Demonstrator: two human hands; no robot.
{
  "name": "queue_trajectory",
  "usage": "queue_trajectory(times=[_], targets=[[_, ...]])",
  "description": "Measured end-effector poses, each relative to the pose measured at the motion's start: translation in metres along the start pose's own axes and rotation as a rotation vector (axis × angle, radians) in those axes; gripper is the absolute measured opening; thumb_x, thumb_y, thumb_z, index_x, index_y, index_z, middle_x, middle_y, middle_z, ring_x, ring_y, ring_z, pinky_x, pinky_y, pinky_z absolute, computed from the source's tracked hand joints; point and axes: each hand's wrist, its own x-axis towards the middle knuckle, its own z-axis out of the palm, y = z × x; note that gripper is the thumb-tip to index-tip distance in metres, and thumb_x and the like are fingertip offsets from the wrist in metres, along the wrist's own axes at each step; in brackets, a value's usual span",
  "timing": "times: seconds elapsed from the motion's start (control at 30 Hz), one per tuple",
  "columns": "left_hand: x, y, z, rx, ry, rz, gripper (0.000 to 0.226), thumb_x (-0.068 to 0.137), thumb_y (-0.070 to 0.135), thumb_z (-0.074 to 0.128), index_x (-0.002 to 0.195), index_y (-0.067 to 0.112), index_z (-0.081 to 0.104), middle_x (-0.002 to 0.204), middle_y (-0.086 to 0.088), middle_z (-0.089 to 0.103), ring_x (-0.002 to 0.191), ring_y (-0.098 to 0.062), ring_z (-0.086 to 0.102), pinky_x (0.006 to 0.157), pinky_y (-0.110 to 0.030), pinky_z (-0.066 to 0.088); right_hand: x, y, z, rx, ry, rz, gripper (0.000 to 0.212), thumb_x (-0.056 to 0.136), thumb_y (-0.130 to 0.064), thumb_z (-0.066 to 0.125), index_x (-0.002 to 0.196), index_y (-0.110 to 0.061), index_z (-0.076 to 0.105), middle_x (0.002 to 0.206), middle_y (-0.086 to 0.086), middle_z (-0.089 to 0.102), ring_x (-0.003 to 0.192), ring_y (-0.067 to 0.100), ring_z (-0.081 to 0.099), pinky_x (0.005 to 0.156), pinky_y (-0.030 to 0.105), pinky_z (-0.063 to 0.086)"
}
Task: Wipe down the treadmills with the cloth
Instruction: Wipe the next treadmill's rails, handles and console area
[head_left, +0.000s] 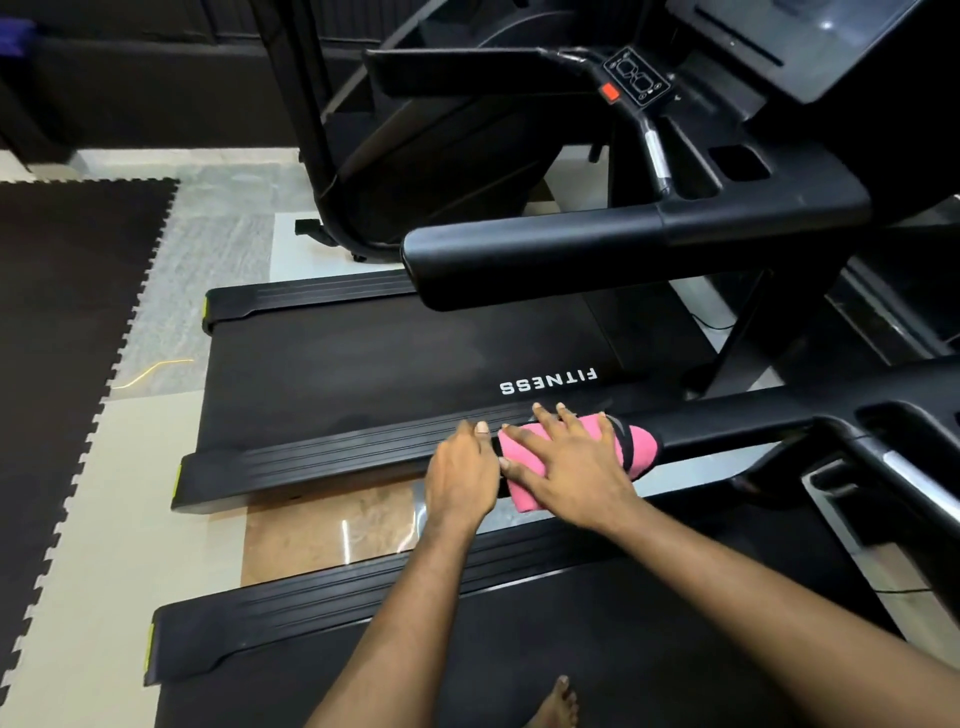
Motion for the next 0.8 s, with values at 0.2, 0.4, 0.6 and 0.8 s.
queue_trajectory(times=[0.2,0.4,0.6,0.8], targets=[[0.001,-0.004,0.006,0.121,0.032,0.031,0.041,0.109,0.032,0.026,0.113,0.007,0.057,0.113,-0.019,0.068,0.105,-0.04,0.06,0.094,-0.046,0.044,0.057,0.009,-0.034,0.065,-0.265,0.141,0.062,0.098,-0.07,0.022,0.136,-0.04,0.06,0.143,0.001,0.06,0.133,0.027,0.052,0.108,0.049,0.032],[0.001,-0.001,0.005,0.205,0.005,0.02,0.043,0.109,0.03,0.024,0.115,0.007,0.06,0.116,-0.019,0.069,0.113,-0.039,0.06,0.113,-0.047,0.031,0.031,0.015,-0.017,0.034,-0.048,0.014,0.054,0.102,-0.064,0.021,0.136,-0.043,0.057,0.142,-0.005,0.06,0.132,0.022,0.052,0.106,0.045,0.034],[0.021,0.013,0.007,0.331,-0.032,0.012,0.063,0.108,0.041,0.021,0.108,0.002,0.071,0.113,-0.022,0.07,0.117,-0.038,0.06,0.119,-0.048,0.026,-0.019,0.039,0.0,-0.009,0.049,-0.034,0.07,0.093,-0.071,0.004,0.154,-0.047,0.029,0.163,-0.011,0.03,0.153,0.017,0.021,0.121,0.057,0.011],[0.023,0.008,0.015,0.398,0.022,0.059,0.066,0.108,0.043,0.02,0.1,0.006,0.073,0.102,-0.019,0.073,0.111,-0.034,0.064,0.123,-0.049,0.017,0.028,0.039,-0.02,0.007,-0.052,0.038,0.049,0.103,-0.06,0.022,0.13,-0.041,0.058,0.138,-0.006,0.061,0.13,0.021,0.052,0.11,0.055,0.029]])
